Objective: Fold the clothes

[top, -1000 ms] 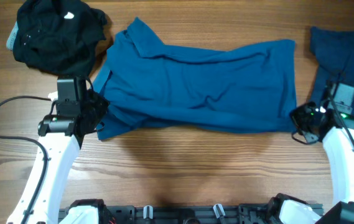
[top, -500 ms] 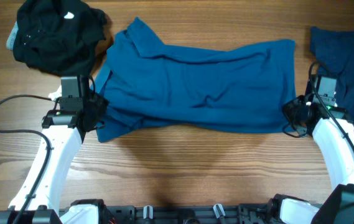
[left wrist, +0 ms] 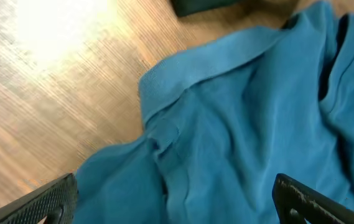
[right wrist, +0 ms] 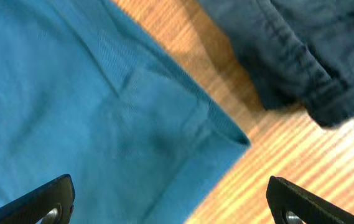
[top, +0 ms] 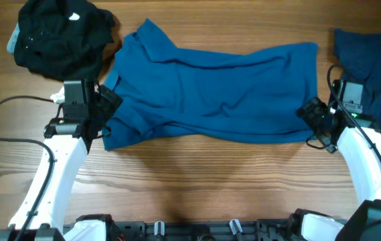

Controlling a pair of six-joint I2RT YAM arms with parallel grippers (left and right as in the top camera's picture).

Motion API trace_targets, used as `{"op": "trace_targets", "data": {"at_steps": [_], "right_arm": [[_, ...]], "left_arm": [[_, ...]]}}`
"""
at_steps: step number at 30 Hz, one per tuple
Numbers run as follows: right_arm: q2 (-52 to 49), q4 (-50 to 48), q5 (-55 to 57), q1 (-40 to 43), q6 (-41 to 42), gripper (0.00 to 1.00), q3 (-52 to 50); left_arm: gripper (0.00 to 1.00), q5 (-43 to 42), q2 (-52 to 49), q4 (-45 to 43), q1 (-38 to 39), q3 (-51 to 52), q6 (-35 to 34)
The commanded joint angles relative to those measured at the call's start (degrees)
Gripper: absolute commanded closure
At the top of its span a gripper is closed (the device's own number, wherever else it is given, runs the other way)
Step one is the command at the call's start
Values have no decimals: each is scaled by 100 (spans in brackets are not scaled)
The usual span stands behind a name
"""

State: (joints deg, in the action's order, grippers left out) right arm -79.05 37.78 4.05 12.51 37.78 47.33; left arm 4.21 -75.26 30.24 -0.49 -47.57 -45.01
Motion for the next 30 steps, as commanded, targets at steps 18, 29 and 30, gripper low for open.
{"op": "trace_targets", "data": {"at_steps": [18, 29, 30], "right_arm": [[470, 1038, -1996, -28, -1335, 76, -90], [-210, 713, -2304, -28, -1364, 96, -238], [-232, 684, -2302, -28, -1366, 96, -238]], "left_arm": [[63, -1469, 221, 2302, -37, -216, 107], [96, -1510, -1075, 1893, -37, -216, 44], [96, -1510, -1193, 1773, -37, -216, 42]]}}
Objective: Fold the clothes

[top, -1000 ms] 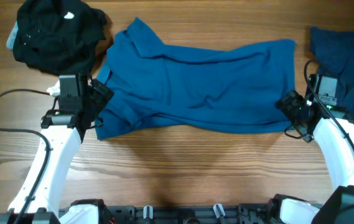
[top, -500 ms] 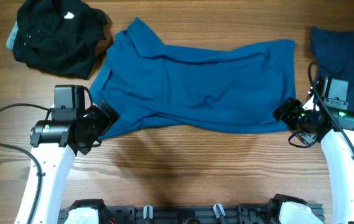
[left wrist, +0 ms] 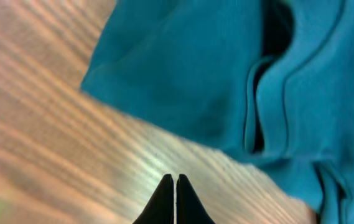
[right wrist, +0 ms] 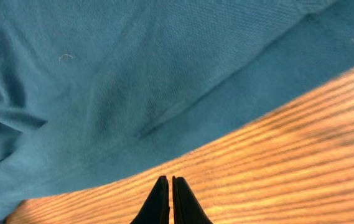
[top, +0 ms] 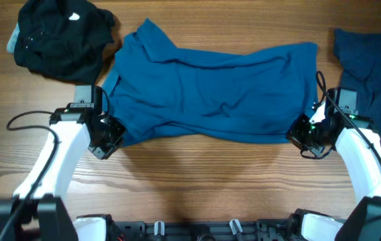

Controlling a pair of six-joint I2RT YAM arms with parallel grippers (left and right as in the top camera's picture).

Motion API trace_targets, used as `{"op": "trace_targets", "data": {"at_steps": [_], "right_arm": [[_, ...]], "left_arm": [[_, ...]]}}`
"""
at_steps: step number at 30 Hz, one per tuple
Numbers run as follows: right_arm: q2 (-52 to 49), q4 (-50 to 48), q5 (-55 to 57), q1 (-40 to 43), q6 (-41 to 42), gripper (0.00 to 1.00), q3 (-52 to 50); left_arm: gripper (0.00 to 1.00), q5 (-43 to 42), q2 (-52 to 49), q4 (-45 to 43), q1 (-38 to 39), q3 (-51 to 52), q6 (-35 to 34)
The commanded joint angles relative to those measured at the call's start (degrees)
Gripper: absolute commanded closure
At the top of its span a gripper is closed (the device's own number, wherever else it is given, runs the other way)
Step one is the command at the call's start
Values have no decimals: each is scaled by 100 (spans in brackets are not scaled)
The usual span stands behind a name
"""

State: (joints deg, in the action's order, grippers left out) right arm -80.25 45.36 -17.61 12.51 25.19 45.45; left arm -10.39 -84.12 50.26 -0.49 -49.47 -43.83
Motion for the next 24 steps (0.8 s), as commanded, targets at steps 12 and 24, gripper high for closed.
{"op": "trace_targets", "data": {"at_steps": [12, 24], "right_arm": [[-660, -748, -50, -28, 44, 96, -55], [-1408, -1384, 0, -28, 31, 96, -55]], "left_arm": [[96, 48, -857, -826, -37, -26, -72], [96, 83, -859, -721, -37, -26, -72]]}}
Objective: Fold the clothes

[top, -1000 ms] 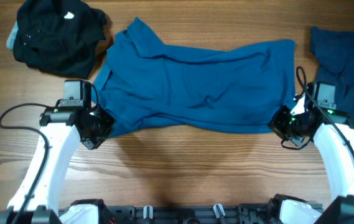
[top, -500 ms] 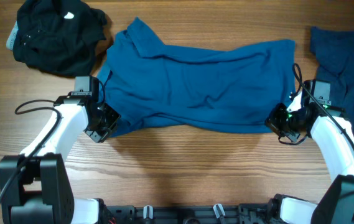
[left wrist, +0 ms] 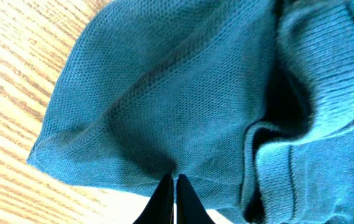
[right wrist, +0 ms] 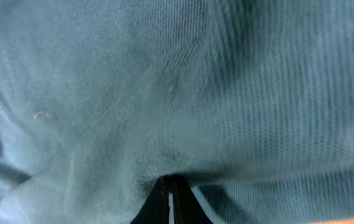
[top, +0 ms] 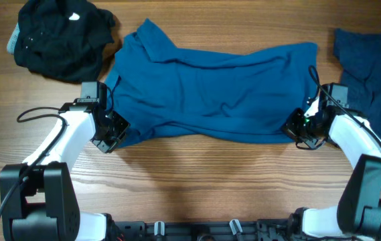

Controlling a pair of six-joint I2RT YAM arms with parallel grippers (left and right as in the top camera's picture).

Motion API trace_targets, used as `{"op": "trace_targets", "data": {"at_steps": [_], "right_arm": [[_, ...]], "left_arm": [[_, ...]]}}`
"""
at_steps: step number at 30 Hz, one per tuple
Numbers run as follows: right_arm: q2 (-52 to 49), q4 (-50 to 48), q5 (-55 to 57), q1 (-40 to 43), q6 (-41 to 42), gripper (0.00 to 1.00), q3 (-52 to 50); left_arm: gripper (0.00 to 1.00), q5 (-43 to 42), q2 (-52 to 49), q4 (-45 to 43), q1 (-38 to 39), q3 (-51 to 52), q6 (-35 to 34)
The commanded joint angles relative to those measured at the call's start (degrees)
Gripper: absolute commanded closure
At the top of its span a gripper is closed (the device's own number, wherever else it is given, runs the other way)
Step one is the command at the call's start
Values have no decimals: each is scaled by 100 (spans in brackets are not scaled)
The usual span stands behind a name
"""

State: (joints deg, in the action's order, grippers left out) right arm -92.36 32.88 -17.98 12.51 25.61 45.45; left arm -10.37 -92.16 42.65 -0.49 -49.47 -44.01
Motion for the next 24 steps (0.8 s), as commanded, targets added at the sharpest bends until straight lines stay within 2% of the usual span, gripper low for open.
{"op": "trace_targets", "data": {"at_steps": [1, 9, 16, 24], "right_arm": [[-223, -170, 55, -28, -13, 96, -55], [-291, -157, 319, -28, 9, 96, -55], [-291, 415, 1043, -28, 160, 96, -55], [-291, 444, 1075, -28, 133, 96, -57]], "left_arm": [[96, 81, -55, 46, -37, -26, -52], [96, 81, -55, 59, -37, -26, -55], [96, 76, -55, 413, -37, -26, -59], [96, 76, -55, 492, -37, -26, -57]]}}
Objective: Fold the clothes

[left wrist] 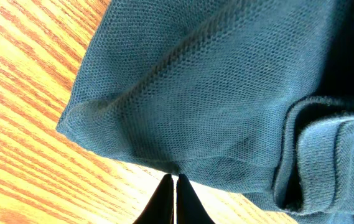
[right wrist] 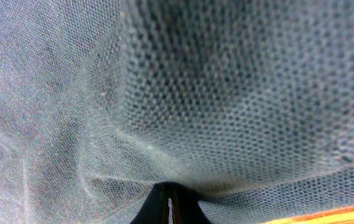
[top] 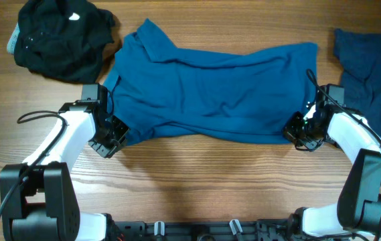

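Note:
A blue polo shirt (top: 217,94) lies spread sideways across the wooden table (top: 197,181), collar to the left. My left gripper (top: 114,137) is at the shirt's near left corner. In the left wrist view its tips (left wrist: 175,179) are shut right at the hem of the shirt (left wrist: 183,93). My right gripper (top: 294,132) is at the near right corner. In the right wrist view that gripper (right wrist: 169,188) is shut, and the shirt's weave (right wrist: 214,93) puckers round it.
A crumpled black garment (top: 59,37) lies at the back left, close to the shirt's collar. A dark navy garment (top: 371,60) lies at the right edge, behind my right arm. A black cable (top: 36,115) loops off the left arm.
Both grippers stay shut at the shirt's near corners. The left hem now sits right at the left tips with more wood showing. The right wrist view shows the weave closer and more puckered.
Both grippers first hung open over the shirt's near corners. Then both were shut, their tips over bare wood just short of the hem. After that the tips were in the fabric at both corners, where they remain. The shirt's outline has not changed.

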Controlling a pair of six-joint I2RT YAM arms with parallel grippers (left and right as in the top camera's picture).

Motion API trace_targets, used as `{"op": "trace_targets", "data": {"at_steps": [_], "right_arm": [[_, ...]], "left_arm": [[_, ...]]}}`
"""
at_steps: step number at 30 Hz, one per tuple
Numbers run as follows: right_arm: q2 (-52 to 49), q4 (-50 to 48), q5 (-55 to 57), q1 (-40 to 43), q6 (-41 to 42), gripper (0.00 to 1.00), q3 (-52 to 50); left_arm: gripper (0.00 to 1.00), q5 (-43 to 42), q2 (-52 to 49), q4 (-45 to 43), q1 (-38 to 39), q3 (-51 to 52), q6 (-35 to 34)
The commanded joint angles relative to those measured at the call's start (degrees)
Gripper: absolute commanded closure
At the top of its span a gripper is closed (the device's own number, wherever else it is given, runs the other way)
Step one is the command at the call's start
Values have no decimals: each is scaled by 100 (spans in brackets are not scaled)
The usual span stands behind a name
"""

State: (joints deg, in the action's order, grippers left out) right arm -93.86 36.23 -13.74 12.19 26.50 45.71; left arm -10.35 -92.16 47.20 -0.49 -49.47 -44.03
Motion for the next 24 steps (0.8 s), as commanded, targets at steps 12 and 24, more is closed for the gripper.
{"op": "trace_targets", "data": {"at_steps": [12, 24], "right_arm": [[-142, 155, 1115, 4, 518, 94, -188], [-144, -170, 1134, 4, 649, 92, -450]], "left_arm": [[96, -289, -55, 634, -66, -26, -4], [96, -13, 76, -308, -66, -33, 136]]}}
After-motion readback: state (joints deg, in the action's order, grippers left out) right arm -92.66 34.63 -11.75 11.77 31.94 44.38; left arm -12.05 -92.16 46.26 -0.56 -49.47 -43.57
